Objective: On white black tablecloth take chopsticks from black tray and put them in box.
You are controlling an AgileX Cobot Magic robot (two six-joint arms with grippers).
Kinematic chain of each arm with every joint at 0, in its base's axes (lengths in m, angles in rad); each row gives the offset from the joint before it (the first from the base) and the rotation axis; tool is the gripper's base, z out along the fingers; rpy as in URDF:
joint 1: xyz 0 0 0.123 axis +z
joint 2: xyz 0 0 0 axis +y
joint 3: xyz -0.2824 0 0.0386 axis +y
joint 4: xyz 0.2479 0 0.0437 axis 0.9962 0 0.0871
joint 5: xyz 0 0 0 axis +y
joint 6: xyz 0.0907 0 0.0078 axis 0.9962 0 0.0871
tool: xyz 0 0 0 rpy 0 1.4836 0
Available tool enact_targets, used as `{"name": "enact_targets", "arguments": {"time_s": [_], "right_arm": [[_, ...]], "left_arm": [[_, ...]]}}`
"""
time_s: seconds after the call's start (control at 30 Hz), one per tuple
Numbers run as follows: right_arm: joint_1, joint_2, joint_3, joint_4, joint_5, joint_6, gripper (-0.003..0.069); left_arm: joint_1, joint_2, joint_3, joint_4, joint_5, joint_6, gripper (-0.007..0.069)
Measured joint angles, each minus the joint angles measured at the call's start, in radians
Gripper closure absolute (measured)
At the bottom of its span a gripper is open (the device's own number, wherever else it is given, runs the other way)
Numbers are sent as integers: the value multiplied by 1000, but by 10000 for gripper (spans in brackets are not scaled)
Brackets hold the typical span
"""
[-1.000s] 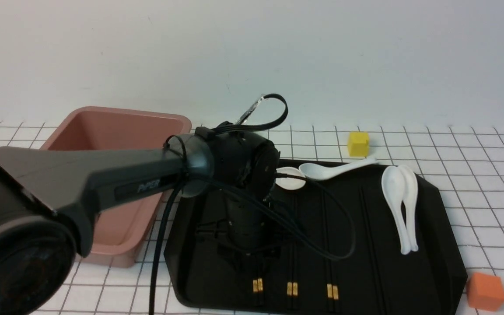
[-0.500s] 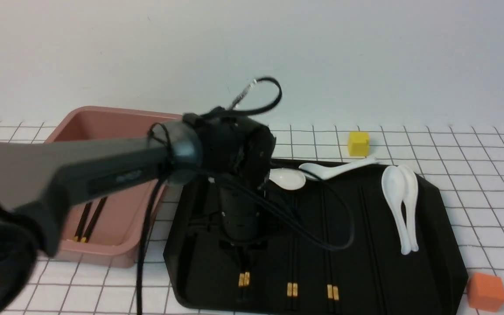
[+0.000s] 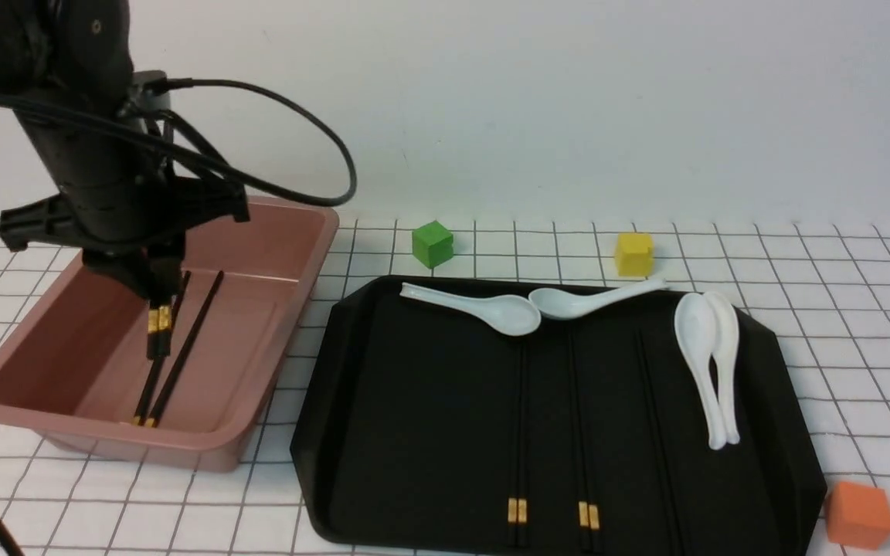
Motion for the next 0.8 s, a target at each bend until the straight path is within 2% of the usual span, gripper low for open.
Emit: {"name": "enact_targets", "arguments": {"time_s": [0.17,0.33,0.43,0.57,0.7,0.8], "right_arm": [[0,0,0,0,0,0,419],[0,0,0,0,0,0,419],[0,0,0,0,0,0,419],[0,0,0,0,0,0,419],[0,0,0,0,0,0,419],[0,0,0,0,0,0,419]], "left_arm": [[14,126,0,0,-76,60,476],[14,223,2,-2,-88,66,357],[14,233,2,-3,-50,69,338],[14,173,2,-3,9,91,443],[14,-2,19,-10,44,103,622],[14,-144,90,-26,18,104,637]]}}
